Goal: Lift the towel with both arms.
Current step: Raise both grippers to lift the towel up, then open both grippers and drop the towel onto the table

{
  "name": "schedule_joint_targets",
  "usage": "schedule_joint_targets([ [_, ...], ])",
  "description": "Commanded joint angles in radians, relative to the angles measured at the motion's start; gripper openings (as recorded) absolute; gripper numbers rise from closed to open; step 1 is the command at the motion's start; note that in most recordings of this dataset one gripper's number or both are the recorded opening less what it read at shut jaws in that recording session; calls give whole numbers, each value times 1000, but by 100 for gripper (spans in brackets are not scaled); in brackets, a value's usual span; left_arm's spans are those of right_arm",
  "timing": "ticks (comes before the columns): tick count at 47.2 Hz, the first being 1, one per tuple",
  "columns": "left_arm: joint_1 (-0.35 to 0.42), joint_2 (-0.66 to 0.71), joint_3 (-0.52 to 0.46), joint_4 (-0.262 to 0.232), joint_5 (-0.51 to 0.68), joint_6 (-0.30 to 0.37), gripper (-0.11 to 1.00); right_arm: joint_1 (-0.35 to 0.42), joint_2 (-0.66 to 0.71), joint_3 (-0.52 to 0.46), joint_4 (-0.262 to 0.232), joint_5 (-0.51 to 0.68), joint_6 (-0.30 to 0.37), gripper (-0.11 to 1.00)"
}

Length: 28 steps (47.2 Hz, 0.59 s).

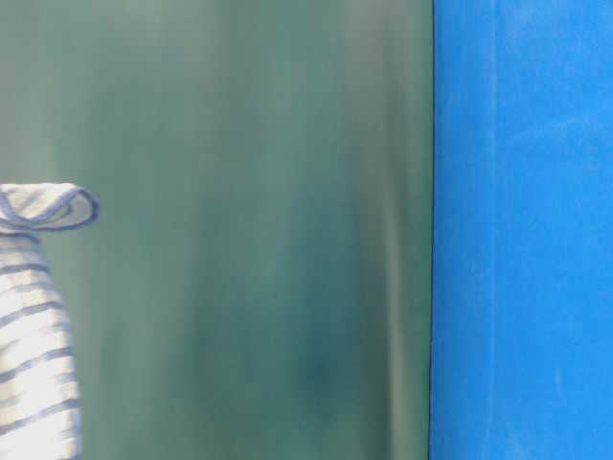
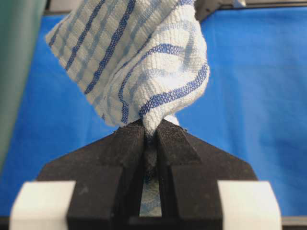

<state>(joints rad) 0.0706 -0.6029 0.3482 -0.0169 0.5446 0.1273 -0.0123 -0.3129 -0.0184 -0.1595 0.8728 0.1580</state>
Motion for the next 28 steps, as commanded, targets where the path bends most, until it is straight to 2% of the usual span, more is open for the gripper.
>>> schedule_joint_targets([
  [1, 5, -8, -23, 2, -3, 2, 3, 3, -17, -25, -3, 0, -3, 8],
  [21, 5, -8, -21, 2, -6, 3, 5, 6, -15, -23, -3, -5, -28, 9],
  [24, 5, -8, -20, 2, -8, 2, 16, 8, -12, -21, -3, -6, -28, 19],
  [28, 5, -9, -15, 0, -9, -5, 41, 8, -9, -20, -14, -6, -29, 46],
])
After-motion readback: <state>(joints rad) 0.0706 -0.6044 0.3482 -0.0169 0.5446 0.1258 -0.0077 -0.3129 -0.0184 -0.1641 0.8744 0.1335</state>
